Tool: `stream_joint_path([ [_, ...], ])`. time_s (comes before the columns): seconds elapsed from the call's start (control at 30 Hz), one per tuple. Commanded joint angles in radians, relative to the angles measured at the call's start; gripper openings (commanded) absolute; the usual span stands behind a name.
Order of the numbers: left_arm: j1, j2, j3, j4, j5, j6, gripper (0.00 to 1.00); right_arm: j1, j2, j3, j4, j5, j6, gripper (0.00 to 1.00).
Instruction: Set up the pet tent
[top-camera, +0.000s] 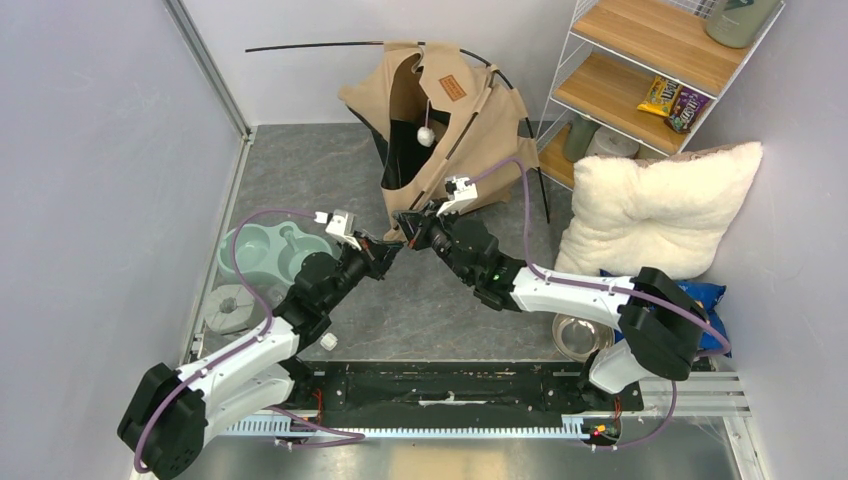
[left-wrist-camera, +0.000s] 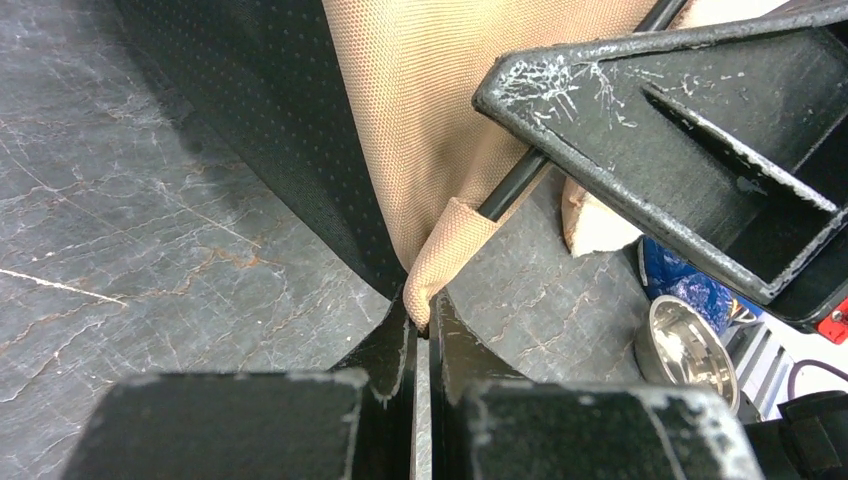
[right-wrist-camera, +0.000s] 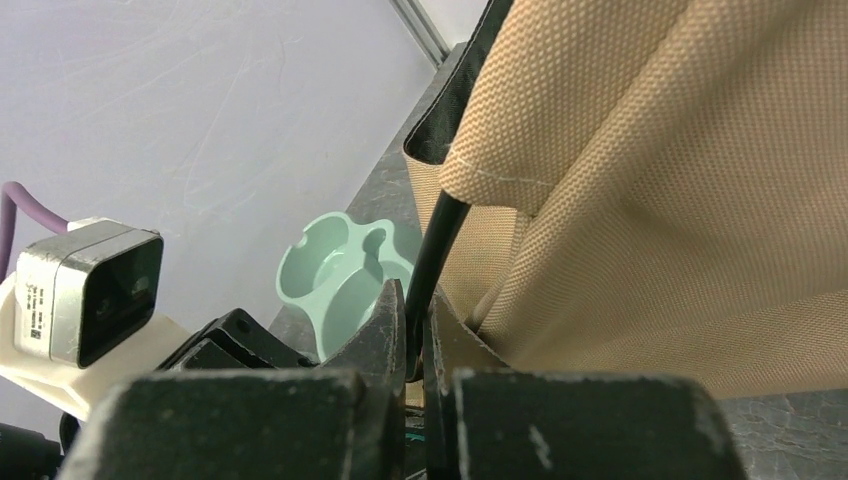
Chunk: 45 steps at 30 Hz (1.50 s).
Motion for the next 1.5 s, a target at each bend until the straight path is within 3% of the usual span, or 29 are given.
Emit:
stream_joint_path([
  [0.0, -0.001, -0.016, 0.071, -0.018, 0.059, 0.023, 0.02, 0.004, 0.021, 0.002, 0.028, 0.084, -0.086, 0.00],
  [0.13, 0.000, -0.034, 0.077, -0.062, 0.077, 0.016, 0.05, 0.005, 0.047, 0.035, -0.023, 0.120, -0.091, 0.00],
  [0.33, 0.000, -0.096, 0.057, -0.101, 0.082, -0.001, 0.42, 0.005, 0.070, 0.058, -0.069, -0.002, -0.097, 0.06],
  [0.5, 0.000, -0.247, 0.041, -0.257, -0.060, -0.015, 0.58, 0.005, 0.077, 0.036, -0.106, -0.067, -0.079, 0.12],
  [0.6, 0.000, -0.365, 0.039, -0.367, -0.171, -0.024, 0.69, 0.005, 0.074, 0.026, -0.134, -0.111, -0.065, 0.27],
  [0.73, -0.001, -0.493, 0.061, -0.482, -0.275, -0.013, 0.92, 0.005, 0.030, 0.035, -0.221, -0.138, 0.005, 0.66],
  [0.83, 0.000, -0.527, 0.107, -0.531, -0.272, 0.028, 0.93, 0.005, -0.035, 0.093, -0.385, -0.164, 0.034, 0.80],
  [1.0, -0.001, -0.474, 0.184, -0.600, -0.254, 0.040, 0.92, 0.005, -0.143, 0.094, -0.569, -0.097, 0.079, 0.90],
  [1.27, -0.001, -0.311, 0.274, -0.603, -0.163, 0.015, 0.85, 0.005, -0.283, 0.052, -0.745, 0.055, 0.170, 0.93],
  [1.47, 0.000, -0.191, 0.318, -0.507, 0.008, -0.005, 0.82, 0.005, -0.388, 0.039, -0.858, 0.116, 0.208, 0.92],
])
